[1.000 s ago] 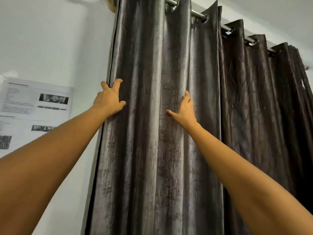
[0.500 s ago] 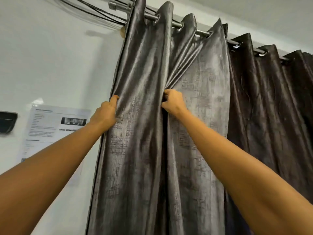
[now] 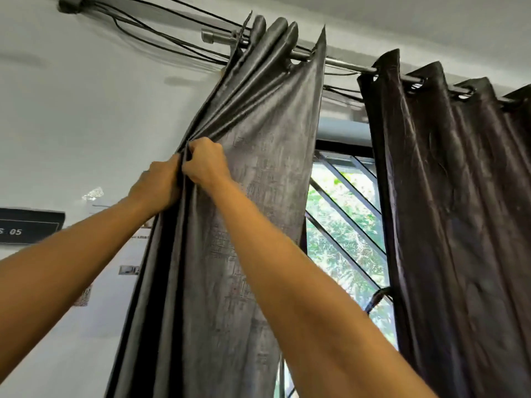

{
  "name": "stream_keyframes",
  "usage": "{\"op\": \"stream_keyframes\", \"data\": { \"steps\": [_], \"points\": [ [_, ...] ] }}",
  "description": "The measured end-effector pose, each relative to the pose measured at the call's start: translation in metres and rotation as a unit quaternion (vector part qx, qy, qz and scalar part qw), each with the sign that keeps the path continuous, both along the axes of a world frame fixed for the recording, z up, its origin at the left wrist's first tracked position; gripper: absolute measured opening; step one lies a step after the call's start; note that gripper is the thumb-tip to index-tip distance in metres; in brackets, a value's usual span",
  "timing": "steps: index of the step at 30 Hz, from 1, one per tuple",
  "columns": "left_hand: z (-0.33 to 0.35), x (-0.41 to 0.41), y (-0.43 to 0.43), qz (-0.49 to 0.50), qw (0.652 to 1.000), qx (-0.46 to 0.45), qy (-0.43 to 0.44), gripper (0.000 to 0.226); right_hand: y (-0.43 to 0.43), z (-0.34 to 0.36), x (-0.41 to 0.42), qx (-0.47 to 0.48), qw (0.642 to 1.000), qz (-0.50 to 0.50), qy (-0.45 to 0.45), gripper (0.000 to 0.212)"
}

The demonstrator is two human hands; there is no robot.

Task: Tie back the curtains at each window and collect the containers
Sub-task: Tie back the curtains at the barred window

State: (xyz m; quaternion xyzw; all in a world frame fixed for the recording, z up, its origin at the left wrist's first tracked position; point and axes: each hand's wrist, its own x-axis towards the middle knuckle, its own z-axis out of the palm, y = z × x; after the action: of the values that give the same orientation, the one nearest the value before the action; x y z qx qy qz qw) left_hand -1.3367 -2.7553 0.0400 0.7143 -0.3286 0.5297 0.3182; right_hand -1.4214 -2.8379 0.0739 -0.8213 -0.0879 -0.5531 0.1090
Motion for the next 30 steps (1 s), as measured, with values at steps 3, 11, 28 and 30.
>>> {"op": "stream_keyframes", "data": {
  "steps": [3, 11, 28, 30],
  "points": [
    [-0.005, 0.001, -0.011, -0.024, 0.999, 0.019, 0.009, 0.037, -0.014, -0.010, -0.001, -0.021, 0.999, -0.030, 0.010, 0.005],
    [-0.030, -0.004, -0.064, -0.085, 0.996, 0.016, 0.003, 0.061, -0.106, -0.033, -0.030, 0.003, 0.960, -0.273, -0.064, 0.031],
    [-0.037, -0.021, -0.096, -0.129, 0.990, 0.040, 0.026, 0.068, -0.195, -0.019, -0.076, 0.094, 0.986, -0.140, 0.008, 0.028],
    [-0.036, -0.025, -0.093, -0.129, 0.990, 0.035, 0.035, 0.068, -0.173, -0.015, -0.070, 0.041, 0.986, -0.161, 0.026, 0.025]
  ]
}}
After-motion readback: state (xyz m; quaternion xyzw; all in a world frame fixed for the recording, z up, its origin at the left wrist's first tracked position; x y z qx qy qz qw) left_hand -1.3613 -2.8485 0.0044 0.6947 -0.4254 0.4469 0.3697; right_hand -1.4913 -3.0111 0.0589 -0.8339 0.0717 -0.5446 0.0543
